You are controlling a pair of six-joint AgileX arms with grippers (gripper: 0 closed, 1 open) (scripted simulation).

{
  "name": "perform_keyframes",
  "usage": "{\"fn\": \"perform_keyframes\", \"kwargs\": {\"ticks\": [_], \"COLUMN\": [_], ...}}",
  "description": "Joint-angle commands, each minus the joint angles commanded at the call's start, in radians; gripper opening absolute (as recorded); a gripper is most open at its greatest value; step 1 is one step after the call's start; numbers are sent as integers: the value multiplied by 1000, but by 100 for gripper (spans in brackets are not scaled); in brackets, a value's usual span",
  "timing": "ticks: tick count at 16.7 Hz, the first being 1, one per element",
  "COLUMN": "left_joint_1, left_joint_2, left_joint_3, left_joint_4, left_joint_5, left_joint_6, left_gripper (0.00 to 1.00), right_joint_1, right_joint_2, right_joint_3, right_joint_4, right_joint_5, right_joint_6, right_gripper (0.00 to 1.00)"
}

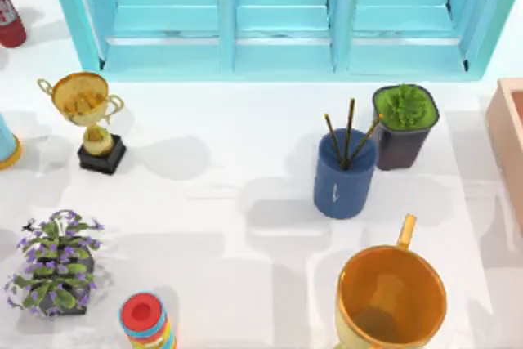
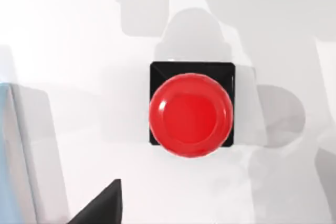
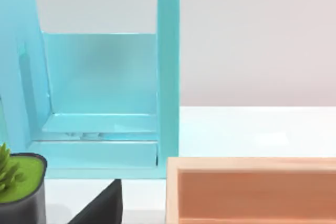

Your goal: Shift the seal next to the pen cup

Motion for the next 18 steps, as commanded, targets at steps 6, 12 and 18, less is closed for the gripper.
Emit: {"fn": "perform_keyframes", "kwargs": {"ticks": [6, 12, 18], "left_joint_1": [55, 64, 63], "left_joint_2": [338, 392, 416], "left_joint_3": [295, 346, 247], "left_joint_4": [-248, -287, -169], "left_joint_5": [0, 0, 0], "left_joint_6": [59, 68, 67], "left_gripper": [100, 100, 100], "right_joint_1": [0, 0, 0], "right_joint_2": [0, 0, 0], "right_joint_3": [0, 0, 0], "right_joint_4": [0, 0, 0], "right_joint_5": [0, 0, 0], "right_joint_6": [0, 0, 0], "right_gripper": [100, 100, 100]}}
